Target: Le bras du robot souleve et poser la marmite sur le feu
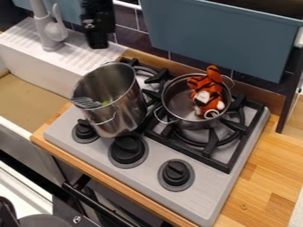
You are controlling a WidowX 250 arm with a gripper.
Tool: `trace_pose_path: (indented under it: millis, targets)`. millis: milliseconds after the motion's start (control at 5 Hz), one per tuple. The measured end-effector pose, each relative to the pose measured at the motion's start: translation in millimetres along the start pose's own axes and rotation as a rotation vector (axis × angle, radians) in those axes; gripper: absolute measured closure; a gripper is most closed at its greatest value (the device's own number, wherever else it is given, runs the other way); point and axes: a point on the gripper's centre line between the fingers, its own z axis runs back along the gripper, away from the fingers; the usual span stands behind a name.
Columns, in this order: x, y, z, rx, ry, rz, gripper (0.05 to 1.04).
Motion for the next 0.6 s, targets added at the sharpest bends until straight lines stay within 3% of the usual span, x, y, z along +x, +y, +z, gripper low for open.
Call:
trace_pose_path:
  millis: [200, 600]
  targets:
    - [-6.4, -6.1, -14.9, 0.054, -0.019, 0.029, 0.083]
    - [2.7, -20.6, -47.3, 0.044, -0.052, 0.015, 0.083]
